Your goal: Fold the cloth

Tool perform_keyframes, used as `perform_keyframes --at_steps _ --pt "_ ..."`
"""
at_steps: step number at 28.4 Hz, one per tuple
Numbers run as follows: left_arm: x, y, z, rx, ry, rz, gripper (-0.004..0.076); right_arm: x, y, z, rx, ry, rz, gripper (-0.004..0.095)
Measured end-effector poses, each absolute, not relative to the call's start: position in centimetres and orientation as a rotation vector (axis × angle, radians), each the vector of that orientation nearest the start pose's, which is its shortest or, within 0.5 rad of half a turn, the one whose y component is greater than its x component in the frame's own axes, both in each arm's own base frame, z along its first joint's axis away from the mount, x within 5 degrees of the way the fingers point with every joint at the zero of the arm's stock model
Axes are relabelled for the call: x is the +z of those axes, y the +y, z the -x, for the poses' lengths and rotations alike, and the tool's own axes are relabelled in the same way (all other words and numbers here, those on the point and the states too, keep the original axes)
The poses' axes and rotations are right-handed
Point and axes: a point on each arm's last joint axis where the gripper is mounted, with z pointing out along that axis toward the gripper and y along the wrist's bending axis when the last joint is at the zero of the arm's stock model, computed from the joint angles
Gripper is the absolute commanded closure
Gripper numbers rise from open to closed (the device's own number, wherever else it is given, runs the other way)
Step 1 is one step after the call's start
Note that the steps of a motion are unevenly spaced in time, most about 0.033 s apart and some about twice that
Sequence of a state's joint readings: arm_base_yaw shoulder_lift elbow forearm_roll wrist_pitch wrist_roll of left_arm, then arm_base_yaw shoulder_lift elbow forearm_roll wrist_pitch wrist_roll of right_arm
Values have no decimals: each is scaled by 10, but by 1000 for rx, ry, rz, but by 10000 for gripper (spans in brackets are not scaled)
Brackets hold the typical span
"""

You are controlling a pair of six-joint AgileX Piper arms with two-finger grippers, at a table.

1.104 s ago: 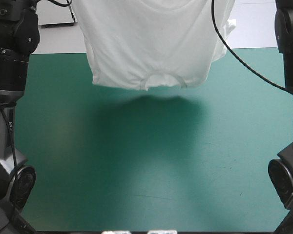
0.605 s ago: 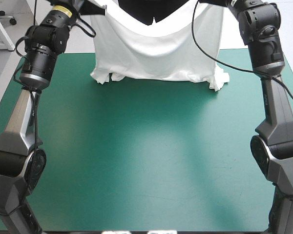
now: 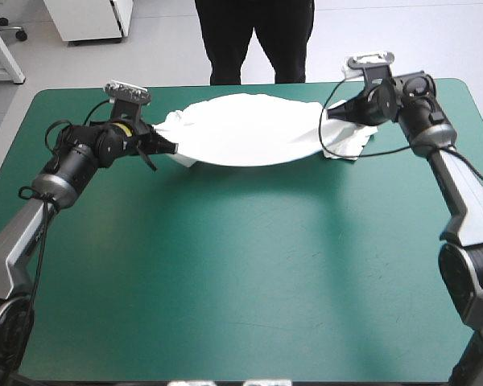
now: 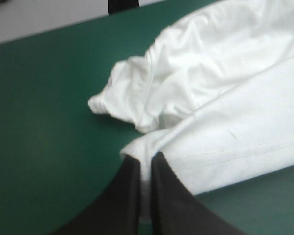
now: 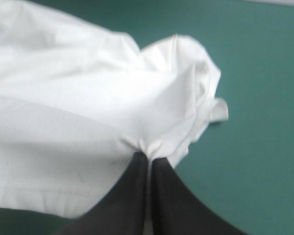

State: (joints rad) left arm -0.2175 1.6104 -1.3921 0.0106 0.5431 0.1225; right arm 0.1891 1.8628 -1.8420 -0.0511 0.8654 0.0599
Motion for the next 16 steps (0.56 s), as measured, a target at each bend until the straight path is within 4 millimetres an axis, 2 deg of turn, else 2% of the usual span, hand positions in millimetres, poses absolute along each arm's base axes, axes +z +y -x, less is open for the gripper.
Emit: perform_keyframes --at_steps 1,2,9,16 --pt "329 -78 -351 -50 2240 -385 733 342 77 -403 48 2403 197 923" --pt "324 -76 -344 -49 2261 -388 733 332 78 -394 44 2428 212 923" --pt "293 -69 -300 -90 2437 -384 733 297 78 -315 60 2516 269 923" --pt "272 -60 -248 -137 2568 -371 733 272 67 -250 93 2598 221 923"
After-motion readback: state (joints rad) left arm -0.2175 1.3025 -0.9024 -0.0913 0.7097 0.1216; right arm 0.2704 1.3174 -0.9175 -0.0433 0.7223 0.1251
